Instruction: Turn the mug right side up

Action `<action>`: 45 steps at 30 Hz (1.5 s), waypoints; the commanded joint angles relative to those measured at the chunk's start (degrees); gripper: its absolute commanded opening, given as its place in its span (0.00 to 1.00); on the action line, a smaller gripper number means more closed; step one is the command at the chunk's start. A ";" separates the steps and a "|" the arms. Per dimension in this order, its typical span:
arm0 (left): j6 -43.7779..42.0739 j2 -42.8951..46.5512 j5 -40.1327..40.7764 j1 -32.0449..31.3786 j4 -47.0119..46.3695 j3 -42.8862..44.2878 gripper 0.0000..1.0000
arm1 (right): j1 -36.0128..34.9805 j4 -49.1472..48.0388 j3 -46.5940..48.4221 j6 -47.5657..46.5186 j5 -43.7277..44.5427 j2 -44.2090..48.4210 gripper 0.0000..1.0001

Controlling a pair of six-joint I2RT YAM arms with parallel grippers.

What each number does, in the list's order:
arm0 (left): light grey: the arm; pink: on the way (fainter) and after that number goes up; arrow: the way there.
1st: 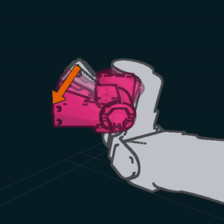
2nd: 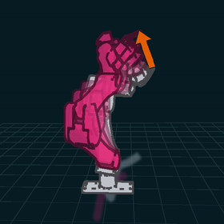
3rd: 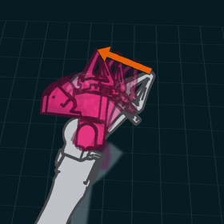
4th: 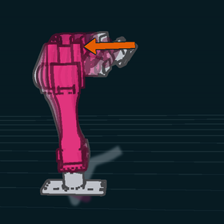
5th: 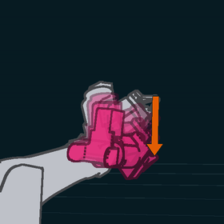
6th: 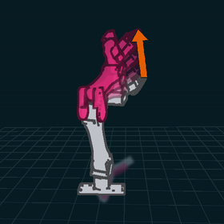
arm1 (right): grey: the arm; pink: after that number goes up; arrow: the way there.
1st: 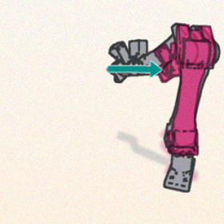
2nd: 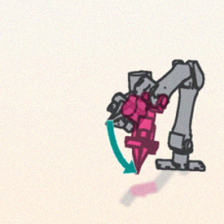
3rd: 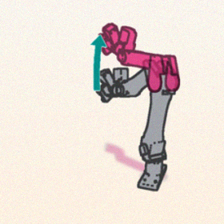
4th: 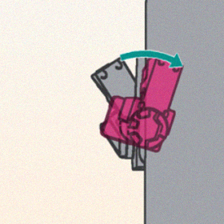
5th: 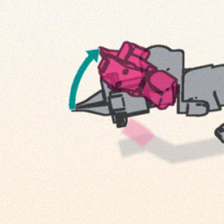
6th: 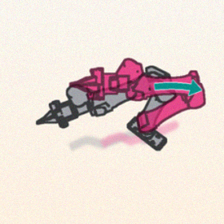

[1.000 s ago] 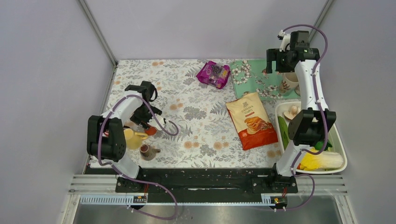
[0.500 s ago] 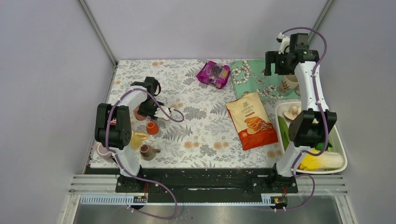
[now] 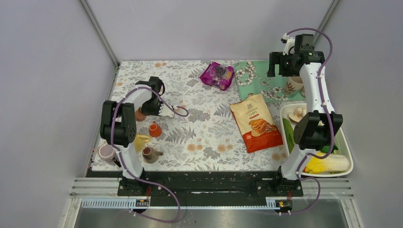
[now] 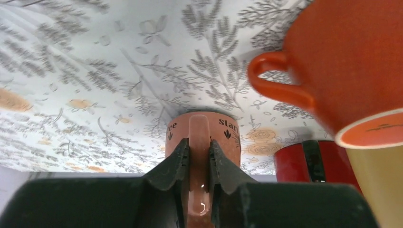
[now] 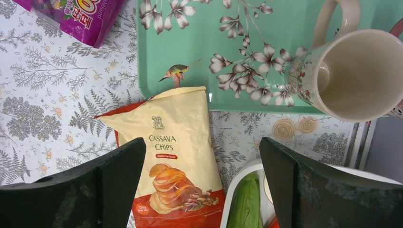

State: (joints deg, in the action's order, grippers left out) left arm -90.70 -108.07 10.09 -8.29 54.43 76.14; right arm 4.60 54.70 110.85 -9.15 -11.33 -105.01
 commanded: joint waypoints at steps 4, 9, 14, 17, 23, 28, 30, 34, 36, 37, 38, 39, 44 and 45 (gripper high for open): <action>18.01 -2.93 -6.25 -0.05 3.75 16.89 0.00 | -1.17 -1.86 0.13 2.20 -3.70 5.46 0.99; 37.40 -4.92 -19.42 -0.05 6.25 30.63 0.00 | -5.11 -6.31 -5.63 4.77 -10.04 9.08 0.99; 56.12 -4.45 -35.51 -0.14 5.16 37.45 0.00 | -13.24 -19.59 -15.14 12.11 -20.82 13.11 0.99; 65.22 -3.33 -43.28 -1.43 2.55 38.93 0.00 | -18.31 -31.50 -21.11 18.49 -27.58 13.54 0.99; 76.96 0.45 -51.70 -6.25 -3.26 39.47 0.00 | -26.54 -47.94 -24.01 28.40 -37.65 9.60 0.99; 83.98 2.21 -55.62 -8.15 -7.39 40.84 0.00 | -27.28 -54.00 -25.41 35.39 -39.41 6.74 0.98; 85.15 2.71 -56.30 -9.22 -8.46 40.66 0.00 | -27.28 -54.08 -25.13 36.15 -39.52 5.57 0.97; 87.52 3.05 -56.86 -10.04 -10.06 40.96 0.00 | -27.28 -52.53 -25.29 35.37 -38.03 5.12 0.97; 88.00 2.99 -57.10 -10.28 -10.35 41.42 0.00 | -27.27 -51.75 -25.48 34.97 -37.86 5.01 0.97; 88.12 2.96 -57.01 -10.40 -10.44 41.64 0.00 | -27.28 -51.45 -25.50 34.79 -38.00 4.80 0.97; 88.35 2.95 -56.98 -10.62 -10.60 41.99 0.00 | -27.29 -51.38 -25.51 35.08 -38.46 4.55 0.97; 88.59 2.97 -57.02 -10.87 -10.97 42.10 0.00 | -27.28 -51.59 -25.41 35.69 -39.08 4.31 0.95; 92.54 2.31 -57.16 -11.55 -14.70 42.88 0.00 | -27.45 -65.95 -27.06 48.38 -47.78 2.68 0.63; 93.63 1.97 -57.07 -11.57 -15.59 43.20 0.00 | -27.50 -74.88 -28.86 55.72 -49.85 2.27 0.57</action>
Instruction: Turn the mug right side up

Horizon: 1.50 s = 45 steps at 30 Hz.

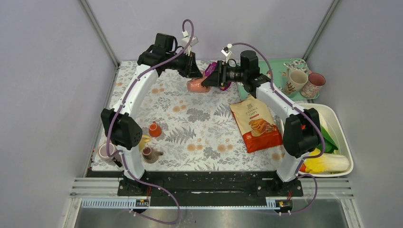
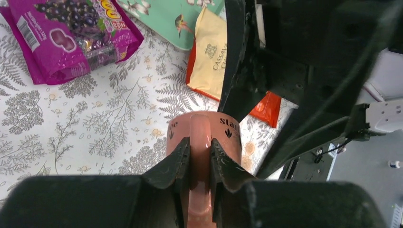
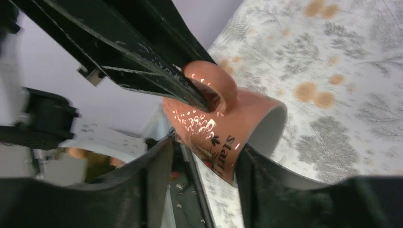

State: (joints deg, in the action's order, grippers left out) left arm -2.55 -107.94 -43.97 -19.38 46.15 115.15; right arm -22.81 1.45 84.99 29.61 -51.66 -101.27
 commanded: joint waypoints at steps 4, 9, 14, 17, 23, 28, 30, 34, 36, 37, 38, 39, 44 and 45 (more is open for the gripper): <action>9.48 0.88 -4.26 -0.46 -10.54 5.65 0.00 | -0.13 -56.30 -6.33 45.46 -12.78 -4.97 0.30; 6.89 1.02 -0.18 -0.16 -8.61 5.55 0.14 | 2.06 -52.98 -6.21 44.59 -11.80 -5.00 0.00; 3.05 3.03 20.96 1.86 -4.93 4.78 0.99 | 8.82 -3.23 -1.95 8.08 -1.06 1.91 0.00; -1.86 3.28 27.76 3.16 -1.73 6.18 0.99 | 12.35 26.64 8.59 -13.92 17.51 0.72 0.00; -14.57 5.66 32.12 1.45 2.76 3.56 0.99 | 16.69 51.11 28.41 -34.51 51.37 -10.57 0.00; -20.85 7.59 36.18 0.59 6.06 -3.39 0.99 | 18.74 60.38 44.13 -40.82 60.52 -22.06 0.00; -22.78 7.38 37.56 0.22 8.42 -4.61 0.99 | 19.64 62.57 49.03 -41.58 62.46 -26.78 0.00; -24.42 5.26 40.64 -0.36 14.38 -4.32 0.99 | 21.38 64.14 52.75 -40.69 60.22 -32.59 0.00; -24.79 5.01 41.17 -0.35 16.03 -5.23 0.99 | 21.50 64.38 52.75 -40.34 59.80 -34.02 0.00; -25.01 5.25 41.30 -0.32 16.12 -6.19 0.99 | 21.50 64.52 52.68 -40.07 60.88 -34.60 0.00; -25.16 5.53 41.28 -0.26 16.03 -7.31 0.99 | 21.69 64.71 52.46 -39.91 62.47 -35.10 0.00; -25.20 5.85 41.16 -0.32 15.69 -8.37 0.99 | 21.93 64.86 52.25 -39.77 63.67 -35.57 0.00; -24.90 7.35 38.14 -0.35 15.28 -13.64 0.99 | 24.90 65.26 51.84 -38.49 63.01 -37.73 0.00; -25.33 7.57 37.50 -0.36 15.27 -14.78 0.99 | 25.19 65.26 51.90 -38.48 62.76 -37.98 0.00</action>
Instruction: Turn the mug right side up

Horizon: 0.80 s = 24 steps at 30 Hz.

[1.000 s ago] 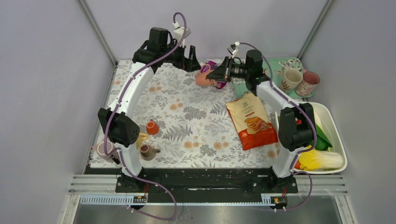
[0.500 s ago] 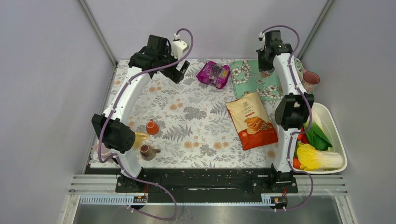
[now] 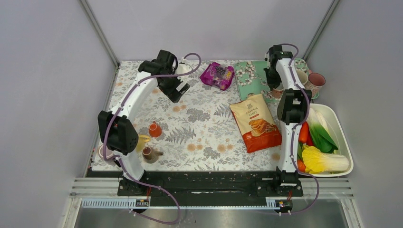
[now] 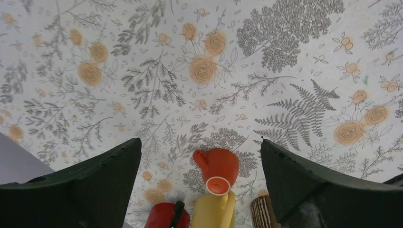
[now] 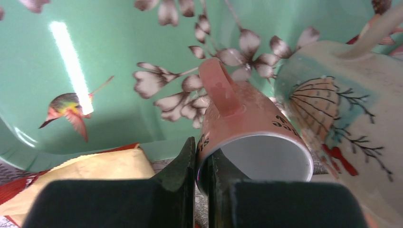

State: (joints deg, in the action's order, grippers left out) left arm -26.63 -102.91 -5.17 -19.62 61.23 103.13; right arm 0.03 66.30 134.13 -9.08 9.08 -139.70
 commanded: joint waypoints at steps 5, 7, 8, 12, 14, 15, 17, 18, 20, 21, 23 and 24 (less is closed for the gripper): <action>-8.26 2.11 -4.31 -0.26 5.96 -5.32 0.99 | 2.52 -0.31 1.92 0.19 0.50 0.71 0.17; -11.83 0.86 -4.34 -0.22 10.02 -5.58 0.98 | 2.52 -0.45 1.48 0.33 0.73 1.28 0.33; -13.94 0.67 -3.75 -0.11 11.23 -6.28 0.97 | 2.53 -0.33 1.46 0.25 0.83 1.62 0.39; -20.67 1.14 0.12 -0.16 12.88 -10.56 0.97 | 2.52 -0.18 1.36 0.61 0.15 4.59 0.59; -22.80 1.06 2.20 -0.24 12.66 -12.02 0.94 | 2.45 0.01 1.27 0.86 -0.29 6.69 0.67; -23.62 1.01 3.06 -0.17 12.21 -12.86 0.93 | 2.43 0.11 1.23 0.92 -0.39 7.94 0.70; -24.39 0.78 4.67 -0.15 10.62 -14.55 0.93 | 2.26 0.35 0.87 1.08 -0.65 10.36 0.80; -24.42 0.54 4.88 -0.11 9.95 -15.13 0.93 | 2.12 0.32 0.54 1.08 -0.64 11.67 0.83; -23.80 -0.51 6.31 0.18 9.30 -15.69 0.95 | 1.79 0.31 -0.24 1.07 -0.95 14.23 0.88; -22.81 -1.42 6.35 0.80 9.17 -15.52 0.98 | 1.61 0.37 -0.97 1.06 -0.99 15.32 0.97; -18.24 -3.31 7.57 1.85 8.88 -14.44 0.99 | 1.15 0.32 -2.35 1.17 -1.15 17.49 0.99; -14.85 -4.09 8.60 2.41 8.55 -13.75 0.99 | 0.86 0.38 -3.02 1.21 -1.19 18.44 1.00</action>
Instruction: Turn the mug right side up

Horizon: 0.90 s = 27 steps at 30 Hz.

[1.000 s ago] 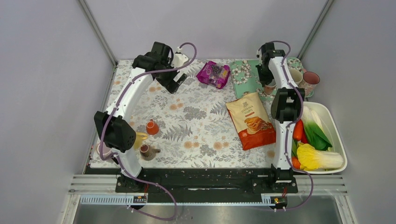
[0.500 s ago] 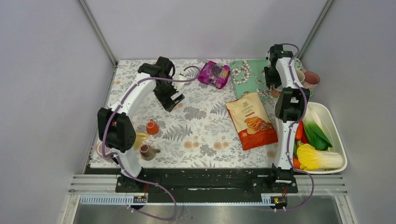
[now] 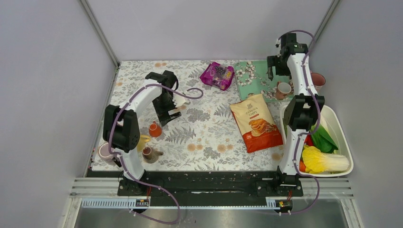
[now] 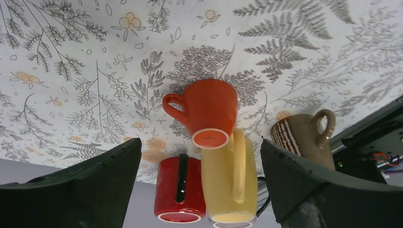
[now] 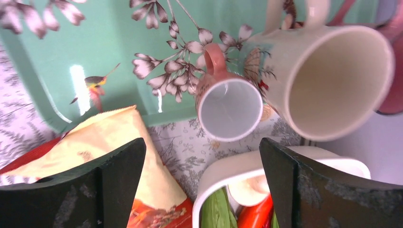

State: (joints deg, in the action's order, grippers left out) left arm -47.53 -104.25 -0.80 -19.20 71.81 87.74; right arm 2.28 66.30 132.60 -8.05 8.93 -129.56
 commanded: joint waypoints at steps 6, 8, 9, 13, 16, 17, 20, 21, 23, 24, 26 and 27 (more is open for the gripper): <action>8.31 3.49 -5.17 4.08 -4.84 -4.17 0.99 | -3.49 -0.62 -6.02 0.15 -2.48 12.49 0.99; -2.60 8.86 -10.58 4.46 -6.82 -11.47 0.99 | -4.21 -0.93 -6.36 0.29 -3.78 12.78 0.99; -9.25 11.49 -11.62 4.70 -8.01 -14.45 0.99 | -4.50 -0.95 -6.13 0.46 -4.14 12.61 0.99; -34.14 16.58 -12.13 5.67 -9.73 -22.11 0.99 | -5.78 -0.16 -5.35 0.28 -4.36 11.80 0.99; -39.20 14.12 -11.10 5.67 -9.56 -21.57 0.99 | -6.59 -0.17 -6.64 -0.02 -4.72 12.29 0.99; -40.11 13.74 -10.96 5.67 -10.42 -21.58 0.99 | -6.79 -0.20 -7.20 -0.15 -4.71 12.49 0.99; -40.64 11.91 -9.83 5.67 -13.41 -21.21 0.99 | -7.02 -1.19 -10.41 -0.42 -4.25 13.75 0.99; -40.52 10.80 -9.19 5.71 -13.34 -20.86 0.99 | -7.03 -1.66 -11.64 -0.59 -4.08 14.40 1.00; -41.37 9.00 -8.03 5.98 -12.70 -20.51 0.99 | -7.02 -2.49 -13.63 -0.75 -3.77 15.38 1.00; -42.19 8.53 -7.37 6.20 -12.95 -20.95 0.99 | -7.03 -2.82 -14.37 -0.86 -3.75 15.77 0.99; -42.92 7.79 -5.68 6.29 -14.71 -22.17 0.97 | -7.03 -3.18 -14.91 -0.91 -4.02 16.07 0.99; -42.88 7.42 -5.00 6.28 -15.60 -22.33 0.95 | -7.03 -3.15 -14.97 -0.91 -4.29 16.09 1.00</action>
State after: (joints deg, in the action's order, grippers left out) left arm -85.93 -95.90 -8.12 -13.52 59.05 66.06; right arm -4.47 65.17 117.82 -8.05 5.02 -118.02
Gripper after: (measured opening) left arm 0.979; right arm 0.993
